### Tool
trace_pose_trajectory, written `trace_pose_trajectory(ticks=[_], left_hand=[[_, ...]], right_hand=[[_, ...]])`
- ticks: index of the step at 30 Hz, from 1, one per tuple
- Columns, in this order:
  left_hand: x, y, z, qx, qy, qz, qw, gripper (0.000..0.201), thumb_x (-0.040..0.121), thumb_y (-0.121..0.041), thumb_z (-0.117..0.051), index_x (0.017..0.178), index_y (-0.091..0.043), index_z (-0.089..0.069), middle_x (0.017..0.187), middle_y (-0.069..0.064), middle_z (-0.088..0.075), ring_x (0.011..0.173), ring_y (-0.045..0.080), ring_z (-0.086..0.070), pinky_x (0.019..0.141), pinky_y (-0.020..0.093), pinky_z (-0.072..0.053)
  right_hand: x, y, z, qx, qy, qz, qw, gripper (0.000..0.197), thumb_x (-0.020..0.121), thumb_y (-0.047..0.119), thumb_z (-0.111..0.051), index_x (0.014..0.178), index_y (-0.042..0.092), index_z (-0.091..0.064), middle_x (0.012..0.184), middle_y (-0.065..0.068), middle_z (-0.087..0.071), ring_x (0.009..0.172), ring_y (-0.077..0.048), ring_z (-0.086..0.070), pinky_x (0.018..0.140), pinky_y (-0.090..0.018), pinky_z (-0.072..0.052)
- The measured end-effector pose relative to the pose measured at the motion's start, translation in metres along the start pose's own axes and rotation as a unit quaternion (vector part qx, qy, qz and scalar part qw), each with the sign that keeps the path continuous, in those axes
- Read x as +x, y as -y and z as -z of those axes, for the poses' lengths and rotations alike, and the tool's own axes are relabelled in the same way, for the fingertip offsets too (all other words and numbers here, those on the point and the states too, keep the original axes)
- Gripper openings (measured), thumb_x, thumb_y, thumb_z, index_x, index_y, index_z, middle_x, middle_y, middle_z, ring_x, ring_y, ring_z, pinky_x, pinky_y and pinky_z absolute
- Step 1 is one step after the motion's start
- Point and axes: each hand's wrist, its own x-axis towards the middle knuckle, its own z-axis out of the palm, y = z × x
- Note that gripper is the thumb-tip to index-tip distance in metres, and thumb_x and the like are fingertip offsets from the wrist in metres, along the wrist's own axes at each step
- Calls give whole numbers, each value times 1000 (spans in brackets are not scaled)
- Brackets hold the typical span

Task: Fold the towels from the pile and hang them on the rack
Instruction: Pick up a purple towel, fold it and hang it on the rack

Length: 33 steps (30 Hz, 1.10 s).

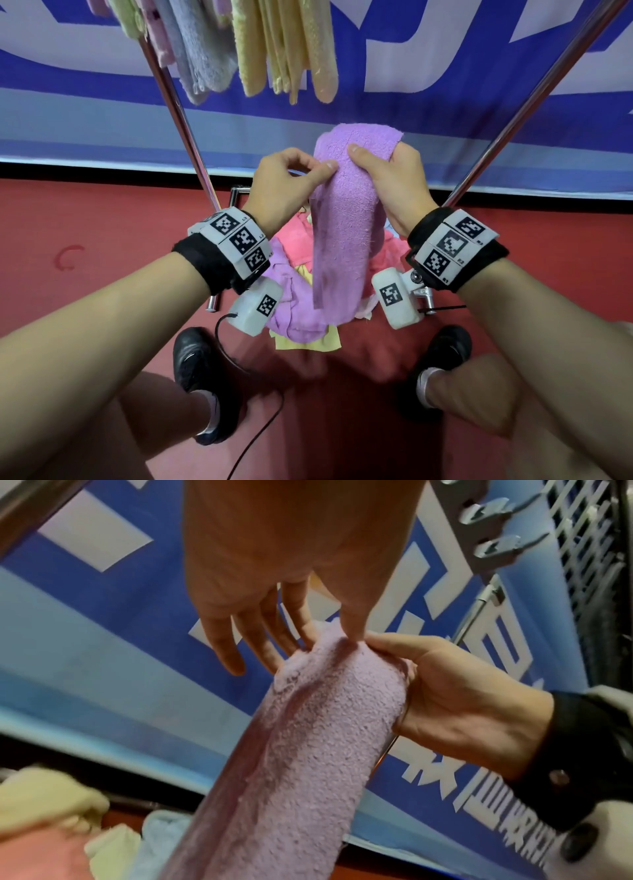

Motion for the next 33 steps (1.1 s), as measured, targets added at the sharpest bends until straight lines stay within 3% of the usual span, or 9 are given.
trace_pose_trajectory(ticks=[4,7,9,15,20,23,28,30,33], left_hand=[[-1,1,-1,-16,23,19,999,27,77,-34,-86,81,-12,-70,74,-3,-71,63,5,-63,60,15,-50],[2,2,2,-18,-15,13,1000,24,74,-30,-89,71,-16,-70,71,3,-72,63,9,-63,63,23,-52],[3,2,3,-29,-3,13,999,21,76,-28,-87,69,-16,-70,71,4,-72,64,10,-61,66,27,-52],[3,-3,2,-40,21,16,999,16,79,-21,-85,85,-12,-72,73,-4,-69,62,-1,-60,60,13,-46],[1,-6,5,-96,-5,23,995,15,78,-13,-84,79,-6,-71,73,5,-71,69,12,-67,64,21,-51],[1,-7,7,-125,-7,35,992,13,78,-9,-84,76,-6,-72,73,12,-73,72,20,-72,73,30,-59],[2,-8,5,-94,-3,43,995,16,85,-12,-78,74,-14,-67,68,6,-68,63,16,-65,68,28,-56],[2,-7,5,-116,12,68,991,18,88,-12,-75,75,-16,-63,70,9,-65,62,18,-60,68,31,-53],[5,-2,5,-132,23,103,986,15,85,-19,-77,78,-18,-63,80,10,-62,74,21,-58,73,38,-50]], right_hand=[[0,1,2,17,-7,-9,1000,26,91,14,-73,114,3,-72,110,-10,-78,105,-24,-74,100,-48,-56],[1,3,4,16,-21,-18,999,21,93,12,-72,112,3,-72,108,-9,-78,103,-22,-75,97,-44,-58],[0,3,3,19,-20,-21,999,22,92,12,-73,112,2,-72,108,-10,-78,104,-23,-74,98,-45,-58],[-2,6,1,18,-7,-18,1000,26,92,14,-72,114,1,-72,109,-11,-77,104,-22,-74,97,-43,-58],[-3,3,0,-6,-6,-17,1000,39,79,29,-75,111,7,-73,108,-7,-78,106,-21,-74,102,-48,-55],[-2,2,0,-21,-17,-13,1000,45,75,34,-78,111,8,-74,107,-5,-79,104,-21,-74,100,-50,-55],[-3,0,-1,-30,-34,-20,999,58,63,47,-81,106,9,-75,103,-4,-79,101,-21,-75,98,-50,-57],[-4,0,-2,-29,-32,-21,999,57,64,46,-81,106,8,-75,103,-5,-79,102,-22,-75,98,-50,-57],[-4,2,-1,-16,-27,-21,999,44,73,34,-81,105,5,-74,103,-9,-79,102,-24,-75,98,-52,-57]])
